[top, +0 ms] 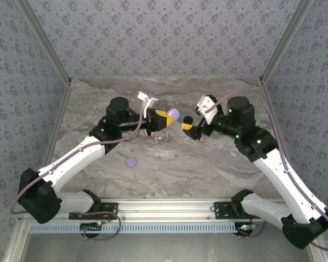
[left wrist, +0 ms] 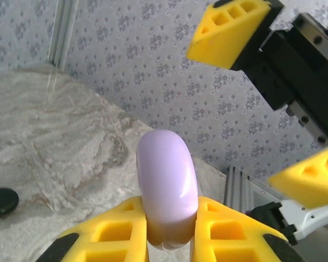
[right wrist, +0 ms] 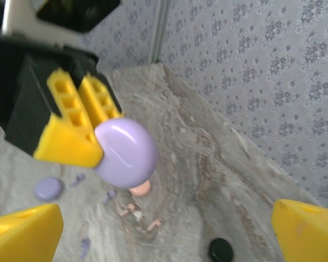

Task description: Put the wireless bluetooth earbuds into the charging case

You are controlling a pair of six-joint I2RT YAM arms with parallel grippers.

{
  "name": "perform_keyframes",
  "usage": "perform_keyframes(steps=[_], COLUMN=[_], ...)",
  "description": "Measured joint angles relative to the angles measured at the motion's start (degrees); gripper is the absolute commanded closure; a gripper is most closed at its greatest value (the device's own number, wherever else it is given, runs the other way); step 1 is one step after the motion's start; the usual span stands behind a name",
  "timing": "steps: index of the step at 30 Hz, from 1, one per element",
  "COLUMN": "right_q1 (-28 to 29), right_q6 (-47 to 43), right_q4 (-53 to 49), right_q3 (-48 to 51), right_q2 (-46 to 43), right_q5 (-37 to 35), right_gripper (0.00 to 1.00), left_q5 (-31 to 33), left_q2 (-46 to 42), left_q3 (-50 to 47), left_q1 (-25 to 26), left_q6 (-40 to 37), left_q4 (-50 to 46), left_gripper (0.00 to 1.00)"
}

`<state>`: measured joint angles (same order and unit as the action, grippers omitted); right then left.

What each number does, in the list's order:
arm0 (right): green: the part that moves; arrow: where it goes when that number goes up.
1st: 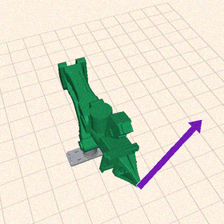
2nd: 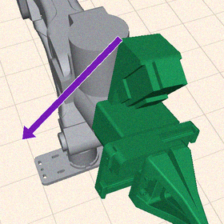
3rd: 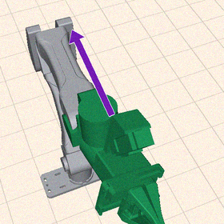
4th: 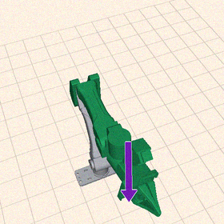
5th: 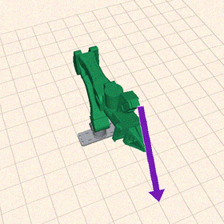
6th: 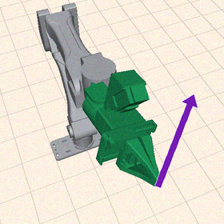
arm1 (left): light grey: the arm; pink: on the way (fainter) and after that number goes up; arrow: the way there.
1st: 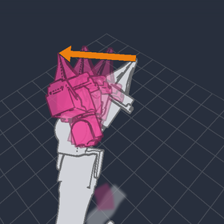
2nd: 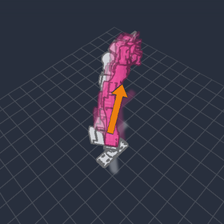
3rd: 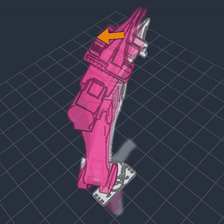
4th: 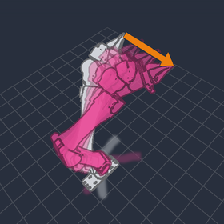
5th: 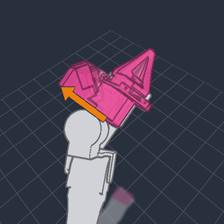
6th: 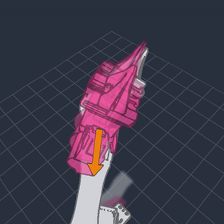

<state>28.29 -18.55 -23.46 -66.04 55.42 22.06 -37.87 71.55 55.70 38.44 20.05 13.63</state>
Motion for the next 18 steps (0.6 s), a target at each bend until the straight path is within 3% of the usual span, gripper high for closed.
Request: perform_keyframes(steps=[8, 18], right_q1=[-4.6, -4.6], right_q6=[15.9, 21.7], right_q4=[7.0, 10.8], right_q3=[5.9, 6.6], right_q2=[-0.6, 0.8], right_q5=[6.5, 8.2], right_gripper=[0.00, 0.00], left_q5=[1.3, 2.1], left_q2=[-1.1, -1.5], left_q3=[-2.6, -2.6], left_q1=[4.2, 4.7], left_q6=[-8.3, -11.7], left_q4=[4.2, 5.5], left_gripper=[1.00, 1.00])
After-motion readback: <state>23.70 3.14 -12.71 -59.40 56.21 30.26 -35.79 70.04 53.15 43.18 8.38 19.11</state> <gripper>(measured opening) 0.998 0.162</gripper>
